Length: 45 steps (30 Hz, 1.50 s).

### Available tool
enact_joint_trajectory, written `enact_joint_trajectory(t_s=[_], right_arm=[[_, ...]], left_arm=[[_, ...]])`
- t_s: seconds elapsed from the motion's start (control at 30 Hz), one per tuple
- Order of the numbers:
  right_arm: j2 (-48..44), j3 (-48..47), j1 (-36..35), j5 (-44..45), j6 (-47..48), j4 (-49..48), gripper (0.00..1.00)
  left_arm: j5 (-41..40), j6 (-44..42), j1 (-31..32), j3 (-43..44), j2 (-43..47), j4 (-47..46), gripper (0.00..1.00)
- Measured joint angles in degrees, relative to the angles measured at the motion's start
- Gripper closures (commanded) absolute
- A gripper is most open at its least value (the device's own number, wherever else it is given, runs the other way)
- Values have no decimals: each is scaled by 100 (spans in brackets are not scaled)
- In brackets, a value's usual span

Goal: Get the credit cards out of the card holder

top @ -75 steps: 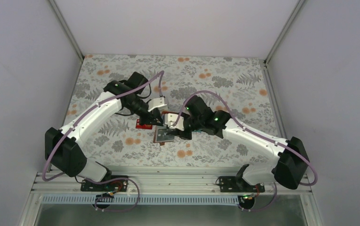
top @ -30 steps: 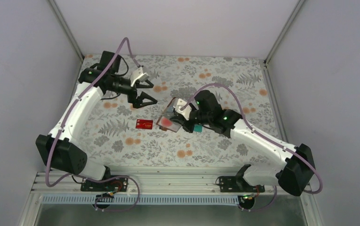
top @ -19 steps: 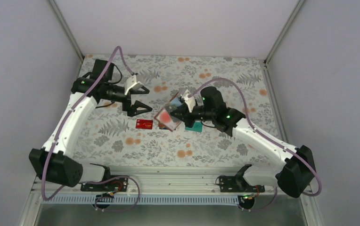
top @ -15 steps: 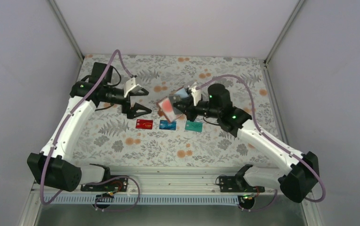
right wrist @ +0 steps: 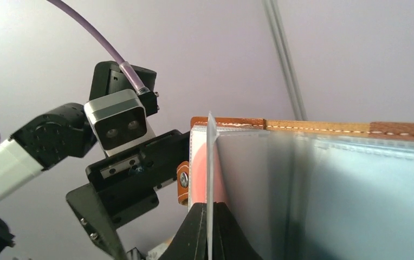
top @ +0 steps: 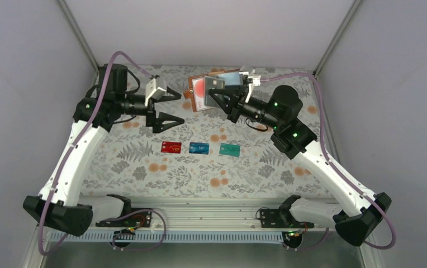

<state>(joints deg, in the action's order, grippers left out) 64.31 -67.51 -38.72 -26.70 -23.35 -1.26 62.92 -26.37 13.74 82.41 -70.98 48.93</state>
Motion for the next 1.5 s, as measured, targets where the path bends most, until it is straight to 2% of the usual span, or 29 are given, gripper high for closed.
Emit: enact_joint_trajectory(t_s=[0.17, 0.27, 0.37, 0.53, 0.67, 0.7, 0.83, 0.9, 1.0, 1.03, 1.1, 1.13, 1.33, 1.5], right_arm=[[72, -267, -87, -389, 50, -94, 96], [195, -466, -199, -680, 208, -87, 96], [284, -566, -313, -898, 400, -55, 96], [544, -756, -470, -1152, 627, 42, 96], [743, -876, -533, -1279, 748, 111, 96], [785, -918, -540, -1305, 774, 131, 94], [901, -1176, -551, -1606, 1025, 413, 65], [903, -1270, -584, -1735, 1193, 581, 58], [837, -1281, -625, -1932, 1453, 774, 59], [809, -1279, -627, -1996, 1558, 861, 62], [765, -1276, -627, -2079, 1751, 1010, 73], [741, -1276, -625, -2092, 1843, 1067, 74], [444, -1274, -313, -2151, 2264, 1434, 63], [291, -1276, -83, -2127, 2511, 1569, 69]], left_arm=[[20, 686, 643, 24, 238, -619, 0], [4, 1023, 774, 70, 205, -787, 3], [-15, 1252, 804, 289, 94, -824, 22], [-37, 1449, 896, 525, 55, -940, 69], [-7, 1491, 973, 522, 57, -901, 96], [11, 1469, 975, 511, 63, -890, 97], [31, 1532, 929, 457, 170, -807, 98], [20, 1530, 916, 411, 251, -802, 98], [35, 1523, 922, 264, 409, -802, 98], [70, 1523, 929, 205, 459, -798, 98], [125, 1497, 931, 164, 505, -758, 98], [173, 1464, 938, 164, 518, -704, 98], [389, 1134, 916, 164, 608, -337, 98], [527, 929, 922, 168, 697, -122, 98]])
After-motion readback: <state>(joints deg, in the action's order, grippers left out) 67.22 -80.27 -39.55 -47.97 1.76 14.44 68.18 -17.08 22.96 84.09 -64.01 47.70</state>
